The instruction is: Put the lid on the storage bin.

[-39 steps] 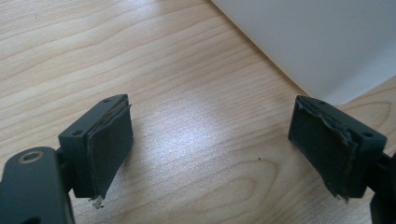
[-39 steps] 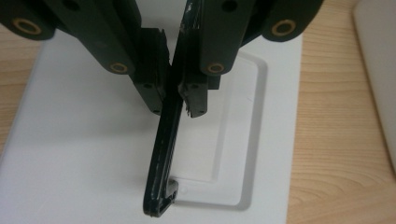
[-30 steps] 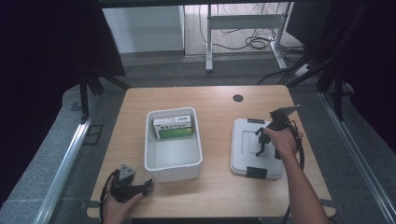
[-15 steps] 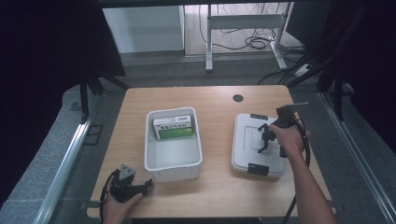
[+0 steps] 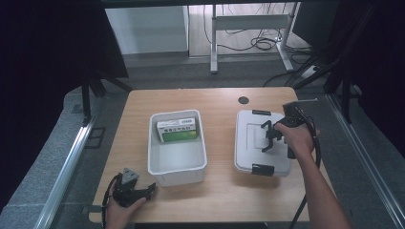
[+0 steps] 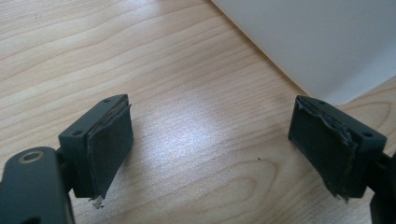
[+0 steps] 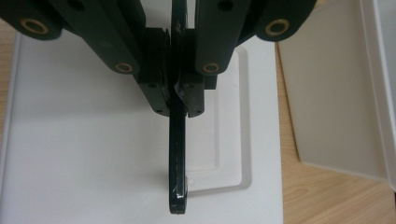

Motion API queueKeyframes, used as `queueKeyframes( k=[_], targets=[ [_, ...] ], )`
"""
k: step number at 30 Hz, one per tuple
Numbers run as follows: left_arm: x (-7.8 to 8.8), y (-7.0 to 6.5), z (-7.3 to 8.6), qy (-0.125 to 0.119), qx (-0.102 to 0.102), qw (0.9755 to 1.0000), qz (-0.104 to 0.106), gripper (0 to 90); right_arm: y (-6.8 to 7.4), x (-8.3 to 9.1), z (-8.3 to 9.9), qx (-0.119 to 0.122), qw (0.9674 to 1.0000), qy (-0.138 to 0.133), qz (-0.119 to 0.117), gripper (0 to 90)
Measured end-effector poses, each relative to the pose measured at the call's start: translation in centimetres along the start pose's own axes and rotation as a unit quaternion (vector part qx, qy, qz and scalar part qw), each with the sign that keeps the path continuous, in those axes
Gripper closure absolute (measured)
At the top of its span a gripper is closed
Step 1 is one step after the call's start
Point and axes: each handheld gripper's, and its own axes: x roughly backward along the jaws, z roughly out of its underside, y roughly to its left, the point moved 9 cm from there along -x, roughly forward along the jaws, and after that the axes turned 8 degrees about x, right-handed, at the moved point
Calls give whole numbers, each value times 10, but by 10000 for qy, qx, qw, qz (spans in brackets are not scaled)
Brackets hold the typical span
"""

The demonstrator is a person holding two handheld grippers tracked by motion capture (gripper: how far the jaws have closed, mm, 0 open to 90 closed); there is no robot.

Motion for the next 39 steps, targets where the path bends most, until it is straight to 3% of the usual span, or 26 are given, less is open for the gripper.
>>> queueKeyframes(
  k=[12,17,19,28,39],
  targets=[
    [0,0,0,0,1,10000,-3,138,27,9,-1,325,9994,-66,-77,844],
    [0,0,0,-11,-3,10000,-5,137,42,14,-1,459,9987,-87,-195,844],
    [0,0,0,-11,-4,10000,-6,137,53,14,0,562,9978,-77,-349,844],
    [0,0,0,-7,-2,10000,5,137,75,13,0,733,9964,-63,-426,844],
    [0,0,0,-7,-6,10000,7,137,90,16,0,868,9950,-83,-491,844]
  ],
)
